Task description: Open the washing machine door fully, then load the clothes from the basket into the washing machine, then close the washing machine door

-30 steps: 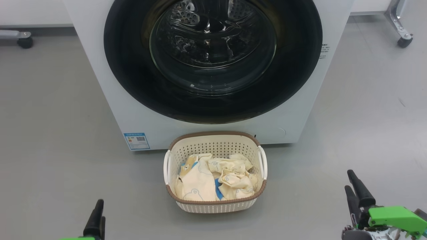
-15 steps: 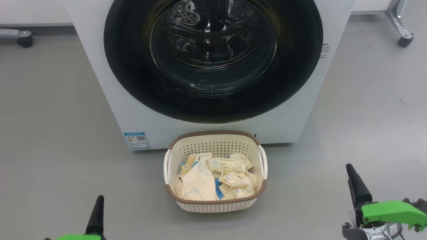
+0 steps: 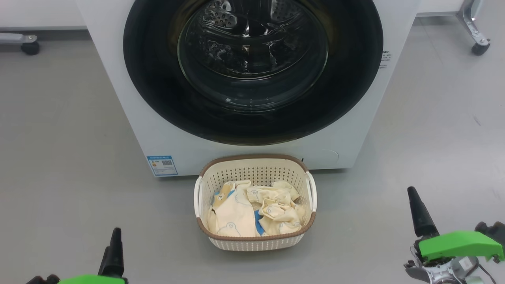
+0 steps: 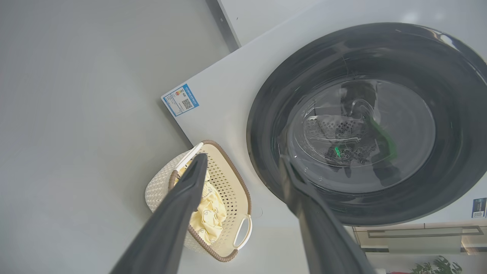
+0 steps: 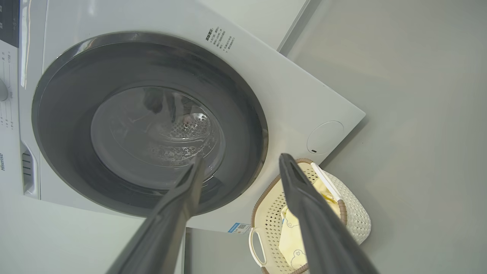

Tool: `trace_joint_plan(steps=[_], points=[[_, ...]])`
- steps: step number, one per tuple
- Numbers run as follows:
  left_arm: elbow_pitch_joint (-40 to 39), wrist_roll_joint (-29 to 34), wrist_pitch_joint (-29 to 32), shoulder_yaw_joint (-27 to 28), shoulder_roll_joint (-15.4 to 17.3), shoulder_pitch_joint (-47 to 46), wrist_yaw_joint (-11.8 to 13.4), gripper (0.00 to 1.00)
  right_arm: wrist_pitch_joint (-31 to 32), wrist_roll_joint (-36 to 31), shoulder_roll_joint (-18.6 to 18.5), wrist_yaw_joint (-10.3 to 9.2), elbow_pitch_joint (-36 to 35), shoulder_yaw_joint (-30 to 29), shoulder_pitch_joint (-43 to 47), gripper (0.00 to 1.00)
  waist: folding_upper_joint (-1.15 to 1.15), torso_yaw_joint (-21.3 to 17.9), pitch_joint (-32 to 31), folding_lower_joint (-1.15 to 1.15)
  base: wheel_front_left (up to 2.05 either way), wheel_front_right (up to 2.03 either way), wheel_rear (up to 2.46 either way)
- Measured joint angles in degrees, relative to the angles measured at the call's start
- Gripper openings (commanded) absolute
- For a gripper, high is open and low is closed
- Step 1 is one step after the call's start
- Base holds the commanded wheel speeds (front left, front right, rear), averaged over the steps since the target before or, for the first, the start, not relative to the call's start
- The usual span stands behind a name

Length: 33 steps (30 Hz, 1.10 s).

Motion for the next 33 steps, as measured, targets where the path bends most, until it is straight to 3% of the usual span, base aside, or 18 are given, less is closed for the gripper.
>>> trace_joint_plan(steps=[33], points=[[-3.52, 23.97, -5.27, -1.35, 1.97, 0.35, -0.04, 1.0, -5.37, -27.38, -2.53, 0.0, -2.53, 3.91, -1.41, 1.0, 0.0, 0.31, 0.58, 0.0, 0.0, 0.0, 0.0]])
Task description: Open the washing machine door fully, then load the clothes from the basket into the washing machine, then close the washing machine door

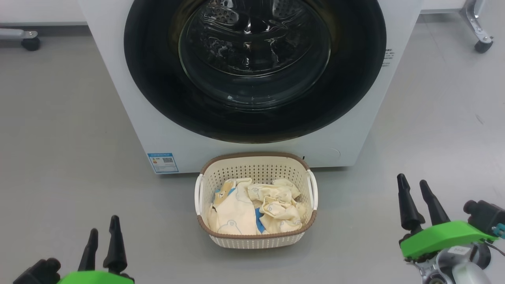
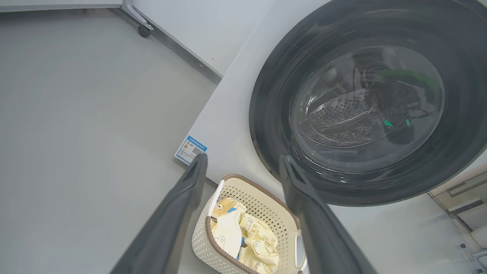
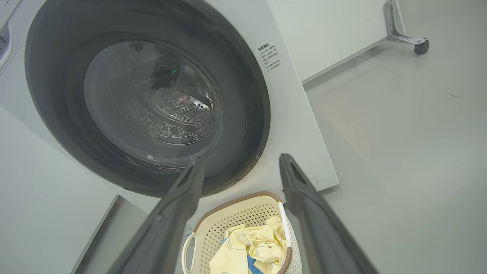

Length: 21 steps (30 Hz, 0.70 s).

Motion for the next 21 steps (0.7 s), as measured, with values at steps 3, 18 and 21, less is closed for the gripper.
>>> trace_joint_plan(steps=[3, 18, 21], points=[[-0.57, 2.23, -0.66, -0.24, 0.42, 0.11, -0.01, 1.0, -0.32, -1.75, -0.2, 0.0, -0.14, 0.46, -0.24, 1.0, 0.0, -0.06, 0.12, 0.0, 0.0, 0.0, 0.0], [-3.12, 12.16, -2.9, -2.1, 2.14, 0.98, -0.02, 1.0, -2.91, -9.66, -0.48, 0.0, -0.9, 1.35, -0.41, 1.0, 0.0, -0.13, 0.21, 0.0, 0.0, 0.0, 0.0], [-3.76, 15.35, -3.57, -3.16, 2.87, 1.27, -0.03, 1.0, -3.41, -11.83, -0.53, 0.0, -1.04, 1.32, -0.4, 1.0, 0.0, -0.18, 0.17, 0.0, 0.0, 0.0, 0.0]])
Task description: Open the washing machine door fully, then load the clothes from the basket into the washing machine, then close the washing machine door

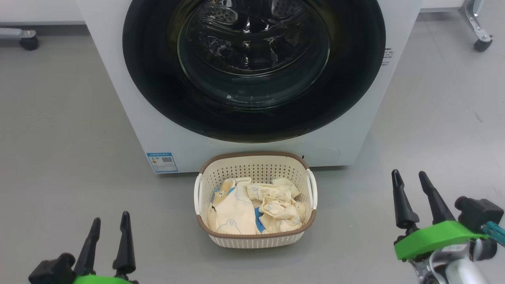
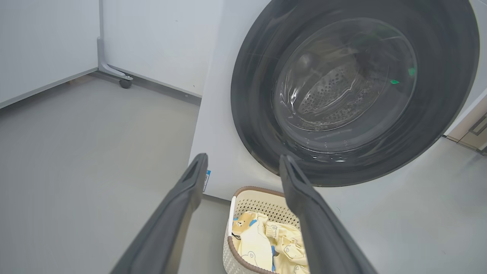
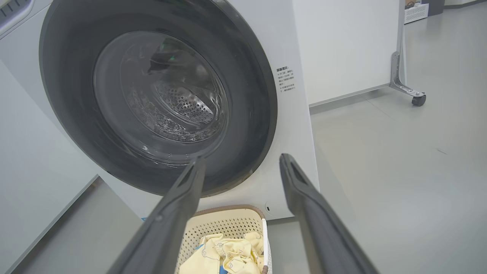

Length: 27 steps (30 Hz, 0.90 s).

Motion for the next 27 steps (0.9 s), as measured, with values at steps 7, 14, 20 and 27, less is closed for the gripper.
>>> trace_joint_plan(steps=[7, 14, 20, 27], points=[[-1.23, 4.75, -1.15, -1.29, 1.31, 1.07, -0.16, 1.0, -1.33, -4.17, -0.23, 0.0, -0.25, 0.23, 0.03, 1.0, 0.0, -0.19, -0.15, 0.0, 0.0, 0.0, 0.0], [-2.86, 9.32, -2.23, -2.58, 2.38, 1.27, -0.25, 1.0, -2.53, -8.51, -0.33, 0.0, -0.96, 0.68, 0.05, 1.0, 0.0, -0.31, -0.11, 0.0, 0.0, 0.0, 0.0], [-3.09, 10.1, -2.24, -2.86, 2.79, 1.97, -0.36, 1.0, -2.53, -9.23, -0.32, 0.0, -0.94, 0.79, 0.12, 1.0, 0.0, -0.43, 0.15, 0.0, 0.0, 0.0, 0.0], [-3.34, 10.1, -2.24, -2.74, 2.81, 1.97, -0.37, 1.0, -2.53, -9.0, -0.25, 0.0, -0.91, 0.54, 0.12, 1.0, 0.0, -0.45, 0.83, 0.0, 0.0, 0.0, 0.0]])
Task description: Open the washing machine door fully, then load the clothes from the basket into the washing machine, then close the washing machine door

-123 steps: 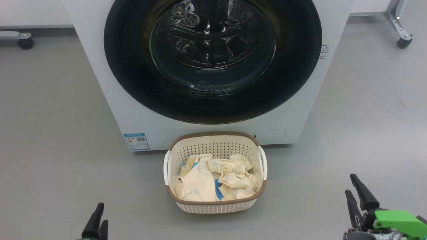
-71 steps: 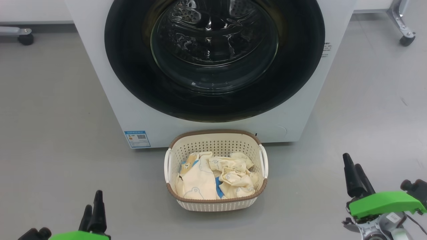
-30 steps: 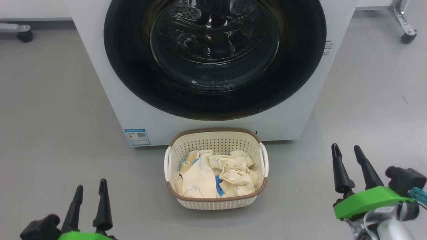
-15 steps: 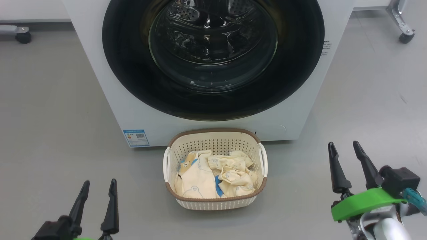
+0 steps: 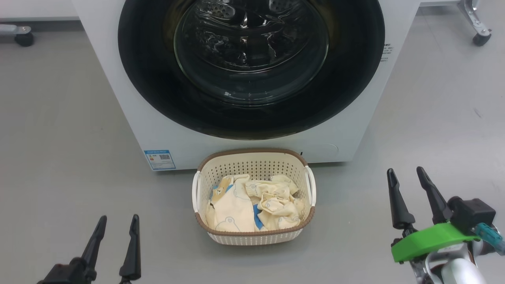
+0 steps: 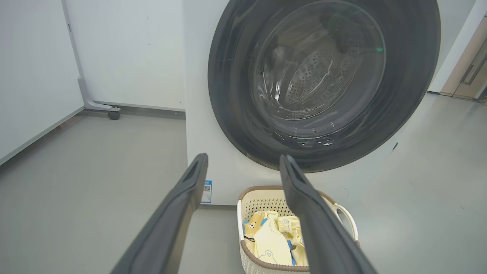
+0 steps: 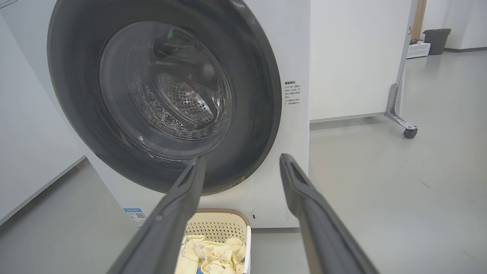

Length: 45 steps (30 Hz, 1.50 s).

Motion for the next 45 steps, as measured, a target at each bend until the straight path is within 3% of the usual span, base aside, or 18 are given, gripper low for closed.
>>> trace_joint_plan(steps=[45], points=[[-0.36, -0.58, 0.0, 0.33, -0.44, -0.03, -0.01, 1.0, -0.01, 0.1, -0.03, 0.0, 0.09, 0.07, -0.01, 1.0, 0.0, 0.32, -0.6, 0.0, 0.03, 0.04, -0.07]])
